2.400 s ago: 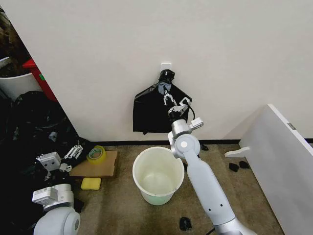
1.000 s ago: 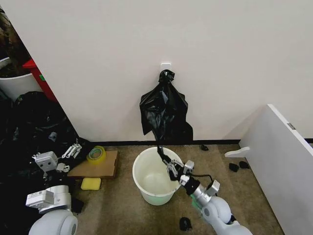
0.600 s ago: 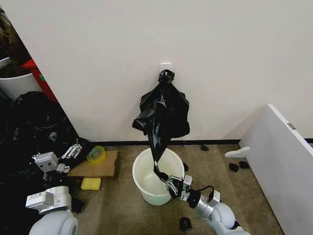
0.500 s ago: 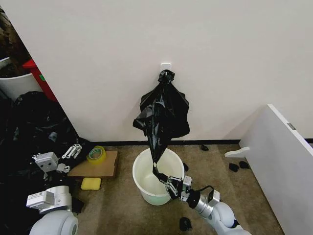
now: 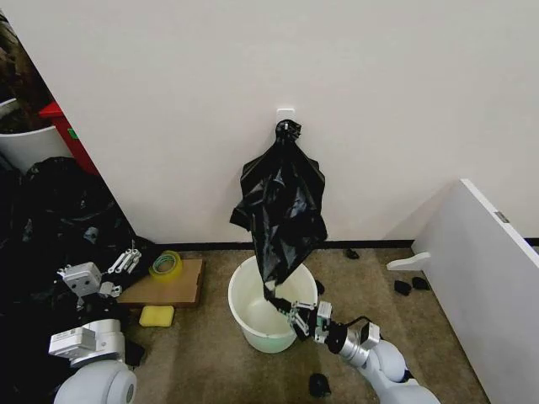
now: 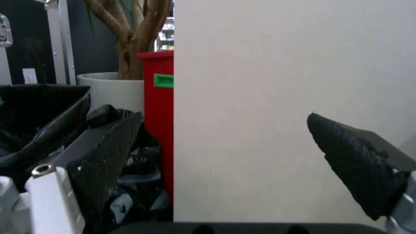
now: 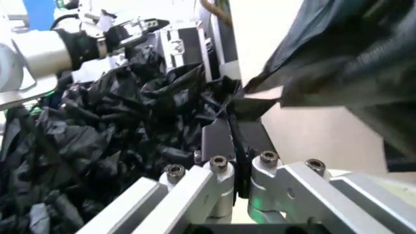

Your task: Place the garbage bag over the trash bin.

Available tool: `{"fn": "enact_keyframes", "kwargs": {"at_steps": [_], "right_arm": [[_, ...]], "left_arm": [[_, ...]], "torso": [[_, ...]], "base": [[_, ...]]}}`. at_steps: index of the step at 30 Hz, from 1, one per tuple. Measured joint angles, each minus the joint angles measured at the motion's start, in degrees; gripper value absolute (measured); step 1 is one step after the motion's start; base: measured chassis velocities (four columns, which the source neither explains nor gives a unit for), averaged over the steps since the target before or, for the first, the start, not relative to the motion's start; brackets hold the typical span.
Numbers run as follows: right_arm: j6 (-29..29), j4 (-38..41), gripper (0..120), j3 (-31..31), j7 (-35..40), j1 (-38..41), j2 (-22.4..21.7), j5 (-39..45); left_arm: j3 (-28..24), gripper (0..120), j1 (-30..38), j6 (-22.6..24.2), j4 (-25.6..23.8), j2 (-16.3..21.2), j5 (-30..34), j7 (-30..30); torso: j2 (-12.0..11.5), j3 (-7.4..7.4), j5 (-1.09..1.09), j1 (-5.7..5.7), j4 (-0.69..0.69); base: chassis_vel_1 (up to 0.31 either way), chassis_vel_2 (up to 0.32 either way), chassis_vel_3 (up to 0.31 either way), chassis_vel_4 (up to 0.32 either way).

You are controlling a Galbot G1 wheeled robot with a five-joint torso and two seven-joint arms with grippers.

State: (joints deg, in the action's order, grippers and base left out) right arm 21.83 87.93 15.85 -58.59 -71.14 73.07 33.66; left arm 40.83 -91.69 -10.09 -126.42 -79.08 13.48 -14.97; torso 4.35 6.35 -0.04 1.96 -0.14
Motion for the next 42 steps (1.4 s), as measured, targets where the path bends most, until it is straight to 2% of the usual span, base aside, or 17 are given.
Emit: {"fn": "enact_keyframes", "kwargs": {"at_steps": [4, 7, 8, 10, 11, 12, 13, 14, 18, 19, 24, 27, 28, 30, 34, 40, 42], "right_arm": [[2.3, 0.6, 10, -0.3, 4.7, -0.4, -0.2, -1.3], [6.4, 1.9, 23, -0.5, 16.1, -1.2, -0.5, -8.0], [6.4, 1.9, 23, -0.5, 16.1, -1.2, -0.5, -8.0], [8.2, 3.3, 35, 0.0, 28.8, -2.0, -1.1, -18.9], [8.2, 3.5, 36, 0.0, 30.5, -2.1, -1.2, -20.5], [8.2, 4.2, 43, 0.0, 36.1, -2.8, -1.7, -24.7], [8.2, 4.2, 43, 0.0, 36.1, -2.8, -1.7, -24.7], [7.8, 4.8, 49, -0.3, 40.8, -3.4, -2.2, -27.1], [6.2, 6.1, 66, -1.1, 47.5, -3.8, -2.5, -30.3], [6.2, 6.1, 66, -1.1, 47.5, -3.8, -2.5, -30.3], [1.7, 7.0, 83, -2.5, 55.6, -1.4, -2.4, -35.9], [-2.6, 5.5, 97, -3.2, 62.2, 3.2, -2.2, -50.0], [-2.6, 5.5, 97, -3.2, 62.2, 3.2, -2.2, -50.0], [-3.8, 3.8, 100, -3.5, 63.8, 6.3, -2.2, -60.3], [-4.1, 2.8, 100, -3.8, 63.6, 8.6, -2.0, -67.2], [-5.0, 1.6, 98, -5.6, 61.4, 10.4, -1.2, -70.9], [-6.5, 0.3, 91, -5.9, 61.1, 11.2, -0.7, -73.5]], "left_arm": [[0.1, 100, -0.2, -0.1, -0.1, 0.0, 0.0, -0.1], [0.1, 100, -0.3, -0.2, -0.2, 0.0, 0.0, -0.1], [0.1, 100, -0.3, -0.2, -0.2, 0.0, 0.0, -0.1], [-0.1, 100, -0.3, -0.2, -0.2, 0.0, 0.0, -0.2], [-0.1, 100, -0.3, -0.2, -0.2, 0.0, 0.0, -0.2], [-0.2, 100, -0.2, -0.2, -0.1, 0.1, 0.0, -0.2], [-0.2, 100, -0.2, -0.2, -0.1, 0.1, 0.0, -0.2], [-0.3, 100, -0.1, -0.2, 0.1, 0.1, -0.1, -0.2], [-0.7, 100, 0.4, -0.2, 1.0, 0.0, -0.3, -0.2], [-0.7, 100, 0.4, -0.2, 1.0, 0.0, -0.3, -0.2], [-0.9, 100, 1.0, -0.2, 1.9, 0.0, -0.4, -0.2], [-1.1, 100, 1.5, 0.0, 3.4, 0.0, -0.7, -0.1], [-1.1, 100, 1.5, 0.0, 3.4, 0.0, -0.7, -0.1], [-1.1, 100, 1.8, 0.0, 4.4, 0.0, -0.9, -0.1], [-1.1, 100, 2.0, 0.0, 5.0, -0.1, -1.1, -0.1], [-0.9, 100, 2.6, 0.0, 5.8, -0.1, -1.1, -0.1], [-0.8, 100, 2.7, 0.0, 6.1, -0.1, -1.1, -0.1]], "torso": [[0.0, 0.00, 0.00, 0.00, 0.00], [0.0, 0.00, 0.01, 0.00, 0.00], [0.0, 0.00, 0.01, 0.00, 0.00], [0.0, 0.00, 0.00, 0.00, 0.00], [0.0, 0.00, 0.00, 0.00, 0.00], [0.0, 0.00, 0.00, 0.00, -0.01], [0.0, 0.00, 0.00, 0.00, -0.01], [0.0, 0.00, 0.00, 0.00, -0.01], [0.0, 0.00, 0.00, 0.00, -0.01], [0.0, 0.00, 0.00, 0.00, -0.01], [0.0, 0.00, 0.00, 0.00, 0.00], [0.0, 0.00, 0.00, 0.00, 0.00], [0.0, 0.00, 0.00, 0.00, 0.00], [0.0, 0.00, 0.00, 0.00, 0.01], [0.0, 0.00, -0.01, 0.00, 0.01], [0.0, 0.00, 0.00, 0.00, 0.00], [0.0, 0.00, 0.00, 0.00, 0.00]], "base": [[0.000, 0.000, 0.000, 0.000], [0.000, 0.000, 0.000, 0.000], [0.000, 0.000, 0.000, 0.000], [0.000, 0.000, 0.000, 0.000], [0.000, 0.000, 0.000, 0.000], [0.000, 0.000, 0.000, 0.000], [0.000, 0.000, 0.000, 0.000], [0.000, 0.000, 0.000, 0.000], [0.000, 0.000, 0.000, 0.000], [0.000, 0.000, 0.000, 0.000], [0.000, 0.000, 0.000, 0.000], [0.000, 0.000, 0.000, 0.000], [0.000, 0.000, 0.000, 0.000], [0.000, 0.000, 0.000, 0.000], [0.000, 0.000, 0.000, 0.000], [0.000, 0.000, 0.000, 0.000], [0.000, 0.000, 0.000, 0.000]]}}
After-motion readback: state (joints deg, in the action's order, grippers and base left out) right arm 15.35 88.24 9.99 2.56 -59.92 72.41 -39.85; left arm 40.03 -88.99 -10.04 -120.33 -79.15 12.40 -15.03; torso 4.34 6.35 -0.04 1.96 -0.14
